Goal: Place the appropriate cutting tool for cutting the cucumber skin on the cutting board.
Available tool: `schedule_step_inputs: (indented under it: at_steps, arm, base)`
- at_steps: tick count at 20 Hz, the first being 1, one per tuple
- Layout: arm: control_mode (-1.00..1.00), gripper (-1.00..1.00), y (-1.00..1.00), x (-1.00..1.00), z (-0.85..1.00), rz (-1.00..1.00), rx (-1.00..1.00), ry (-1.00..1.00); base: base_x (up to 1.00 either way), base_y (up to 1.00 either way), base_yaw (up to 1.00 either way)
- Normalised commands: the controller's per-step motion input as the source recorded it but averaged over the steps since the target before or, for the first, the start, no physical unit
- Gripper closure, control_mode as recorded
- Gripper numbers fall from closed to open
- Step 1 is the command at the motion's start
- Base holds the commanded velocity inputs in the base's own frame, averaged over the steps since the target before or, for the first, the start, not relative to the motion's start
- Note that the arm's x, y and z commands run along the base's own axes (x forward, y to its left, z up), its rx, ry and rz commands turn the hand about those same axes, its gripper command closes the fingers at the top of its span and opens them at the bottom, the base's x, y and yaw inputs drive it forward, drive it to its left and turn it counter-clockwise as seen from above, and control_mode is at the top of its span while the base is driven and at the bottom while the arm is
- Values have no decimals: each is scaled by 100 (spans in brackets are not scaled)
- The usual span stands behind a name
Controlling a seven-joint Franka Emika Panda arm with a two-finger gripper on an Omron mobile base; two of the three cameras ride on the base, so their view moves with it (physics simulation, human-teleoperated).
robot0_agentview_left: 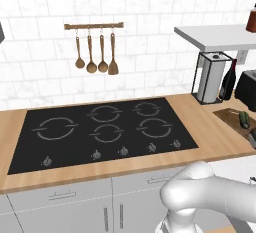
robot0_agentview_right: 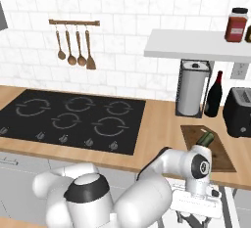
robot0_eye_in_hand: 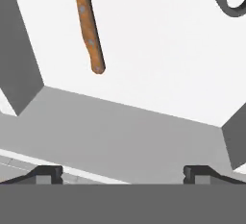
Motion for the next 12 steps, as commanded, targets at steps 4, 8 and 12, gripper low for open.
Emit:
schedule_step_inputs:
  at_steps: [4, 8, 12]
  arm:
    - [-100, -100, -13, 40, -12, 19, 0, -26]
    - [-100, -100, -4, 17, -12, 11, 1, -36]
    - [-100, -100, 0, 5, -26, 4, 0, -29]
  base:
    - [0, 0, 0]
    - [0, 0, 0]
    - [0, 0, 0]
